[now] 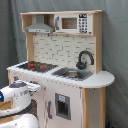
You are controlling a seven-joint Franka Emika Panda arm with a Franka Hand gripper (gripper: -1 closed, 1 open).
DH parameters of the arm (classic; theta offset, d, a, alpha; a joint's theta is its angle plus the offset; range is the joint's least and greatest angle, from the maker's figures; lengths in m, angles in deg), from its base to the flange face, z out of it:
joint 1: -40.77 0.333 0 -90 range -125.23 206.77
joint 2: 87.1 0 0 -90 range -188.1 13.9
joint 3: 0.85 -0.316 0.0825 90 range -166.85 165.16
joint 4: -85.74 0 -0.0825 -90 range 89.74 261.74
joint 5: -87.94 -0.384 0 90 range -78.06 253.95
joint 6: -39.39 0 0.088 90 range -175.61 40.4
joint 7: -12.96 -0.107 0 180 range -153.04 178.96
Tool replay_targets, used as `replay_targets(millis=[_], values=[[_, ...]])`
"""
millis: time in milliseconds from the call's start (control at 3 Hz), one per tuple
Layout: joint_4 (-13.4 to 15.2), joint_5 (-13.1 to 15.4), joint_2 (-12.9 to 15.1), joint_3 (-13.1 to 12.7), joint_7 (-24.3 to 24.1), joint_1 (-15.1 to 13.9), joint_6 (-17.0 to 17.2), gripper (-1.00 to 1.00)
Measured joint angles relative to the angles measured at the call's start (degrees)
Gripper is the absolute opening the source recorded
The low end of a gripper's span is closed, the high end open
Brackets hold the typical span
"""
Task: Play with the kitchen
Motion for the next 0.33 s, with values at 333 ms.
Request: replay_targets(millis=[333], values=[[0.1, -2.1, 0.1, -1.1, -7.0, 0.2, 0.0, 1.0]])
